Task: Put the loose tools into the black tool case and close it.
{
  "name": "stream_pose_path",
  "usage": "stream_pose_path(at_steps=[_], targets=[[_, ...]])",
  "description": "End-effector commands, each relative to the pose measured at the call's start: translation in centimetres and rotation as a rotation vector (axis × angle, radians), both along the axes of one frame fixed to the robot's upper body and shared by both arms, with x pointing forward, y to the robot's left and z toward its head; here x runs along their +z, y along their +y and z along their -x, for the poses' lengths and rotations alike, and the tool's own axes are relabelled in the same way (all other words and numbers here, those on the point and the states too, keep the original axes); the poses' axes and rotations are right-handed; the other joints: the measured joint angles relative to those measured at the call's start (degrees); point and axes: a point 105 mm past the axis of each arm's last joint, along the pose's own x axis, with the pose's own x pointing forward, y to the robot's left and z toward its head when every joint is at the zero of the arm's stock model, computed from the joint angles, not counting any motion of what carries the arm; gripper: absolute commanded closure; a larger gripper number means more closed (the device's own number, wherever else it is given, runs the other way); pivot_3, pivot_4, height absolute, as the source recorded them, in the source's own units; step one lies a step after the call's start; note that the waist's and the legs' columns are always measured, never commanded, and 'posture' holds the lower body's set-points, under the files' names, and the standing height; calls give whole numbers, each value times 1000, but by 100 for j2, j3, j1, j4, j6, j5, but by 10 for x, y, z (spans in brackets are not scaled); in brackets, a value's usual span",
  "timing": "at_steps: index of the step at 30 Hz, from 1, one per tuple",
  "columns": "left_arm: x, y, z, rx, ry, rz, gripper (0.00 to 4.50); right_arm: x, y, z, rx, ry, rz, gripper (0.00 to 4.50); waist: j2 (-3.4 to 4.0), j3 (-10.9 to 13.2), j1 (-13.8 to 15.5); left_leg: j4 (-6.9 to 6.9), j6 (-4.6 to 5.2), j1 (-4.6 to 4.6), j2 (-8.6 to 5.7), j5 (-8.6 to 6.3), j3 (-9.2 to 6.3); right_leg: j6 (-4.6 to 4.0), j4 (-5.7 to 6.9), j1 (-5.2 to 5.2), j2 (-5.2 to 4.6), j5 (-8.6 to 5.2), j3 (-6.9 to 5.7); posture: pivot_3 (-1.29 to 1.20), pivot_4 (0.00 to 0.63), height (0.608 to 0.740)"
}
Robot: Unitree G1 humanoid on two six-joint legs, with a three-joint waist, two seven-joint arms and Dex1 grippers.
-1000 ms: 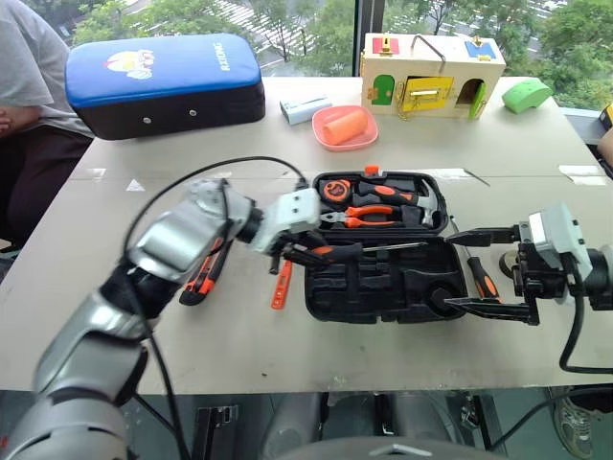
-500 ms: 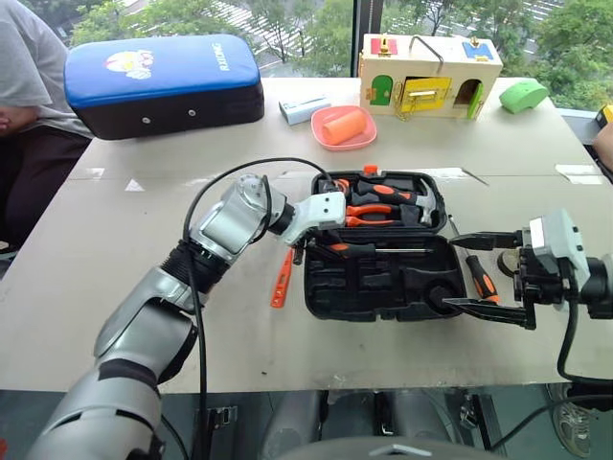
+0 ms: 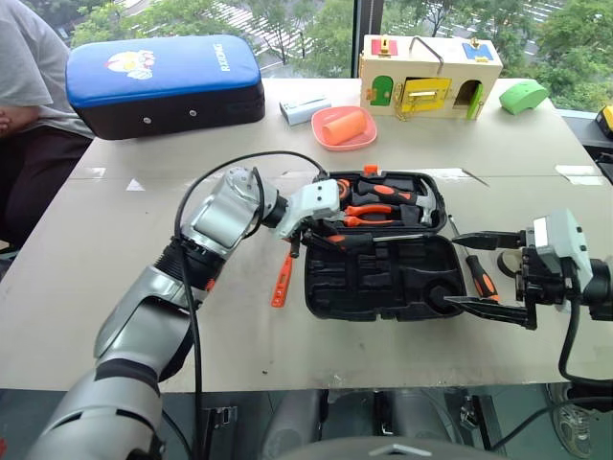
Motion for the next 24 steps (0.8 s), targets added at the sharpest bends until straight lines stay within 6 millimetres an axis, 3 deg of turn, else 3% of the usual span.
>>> stream_pose_path(at_steps=[1, 9, 18, 21, 24], targets=[[11, -2, 3, -34, -52, 5, 3422, 10, -1, 1, 3, -50, -8, 0, 0, 0, 2, 0, 0, 0, 0, 0, 0, 0, 0, 0, 0, 0, 0, 0, 150, 735], [-3, -3, -7, -5, -71, -24, 3422, 11, 0, -1, -4, -57, -15, 0, 0, 0, 12, 3, 0, 0, -1, 0, 0, 0, 0, 0, -1, 0, 0, 0, 150, 735], [-7, -3, -5, -19, -60, -33, 3422, 11, 0, -1, -16, -64, -20, 0, 0, 0, 4, 11, 0, 1, -1, 0, 0, 0, 13, 0, -1, 0, 1, 0, 150, 735], [-1, 1, -2, -21, -47, -25, 1961, 11, 1, -1, -17, -65, -22, 0, 0, 0, 10, 11, 0, 1, -1, 0, 0, 0, 14, 0, -1, 0, 1, 0, 150, 735], [8, 2, 2, -27, -34, -6, 1085, 11, 1, -1, -16, -66, -24, 0, 0, 0, 8, 15, 0, 1, -1, 0, 0, 0, 17, 0, -1, 0, 0, 0, 150, 735]])
